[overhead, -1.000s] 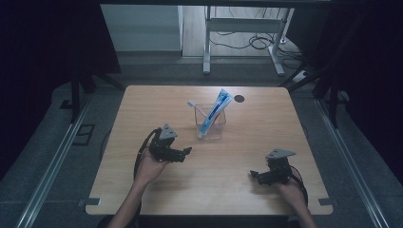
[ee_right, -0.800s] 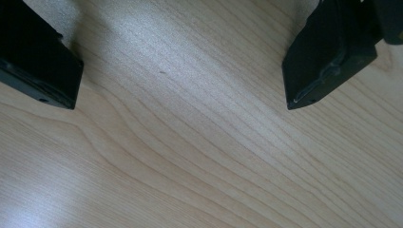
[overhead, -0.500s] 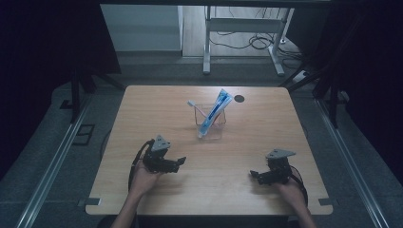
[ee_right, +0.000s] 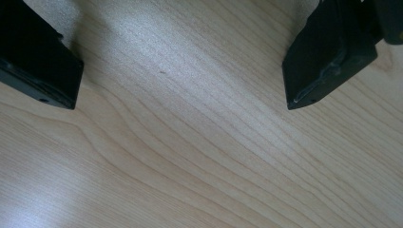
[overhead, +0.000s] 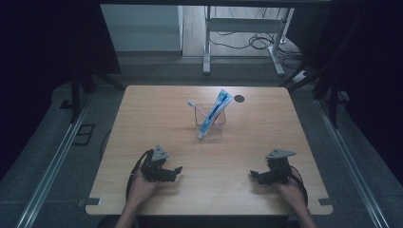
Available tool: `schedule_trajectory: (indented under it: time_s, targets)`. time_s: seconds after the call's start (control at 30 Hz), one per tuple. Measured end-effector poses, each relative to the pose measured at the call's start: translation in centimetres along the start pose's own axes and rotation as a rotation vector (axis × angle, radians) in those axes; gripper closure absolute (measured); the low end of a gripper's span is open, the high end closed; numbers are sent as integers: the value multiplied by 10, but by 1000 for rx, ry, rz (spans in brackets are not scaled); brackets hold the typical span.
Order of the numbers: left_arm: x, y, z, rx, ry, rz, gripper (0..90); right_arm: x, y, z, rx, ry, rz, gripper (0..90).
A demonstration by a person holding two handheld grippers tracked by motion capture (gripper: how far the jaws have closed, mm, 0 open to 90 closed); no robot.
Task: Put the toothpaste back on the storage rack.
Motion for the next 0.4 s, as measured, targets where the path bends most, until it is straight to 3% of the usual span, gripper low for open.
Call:
schedule_trajectory:
  time_s: [0.2,0.4]
  targets:
    - [10,-3,-9,21,66,3,128,0,0,0,0,0,-1,0]
    - [11,-3,-9,0,66,-9,128,0,0,0,0,0,0,0]
Point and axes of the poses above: each handheld gripper's, and its own axes: x roughly forward along the jaws, z roughly out of its top, y roughly to its left, the point moved 2 cm from there along x, roughly forward along the jaws, and after that the axes turned 2 degrees about x, right-handed, at the moved point
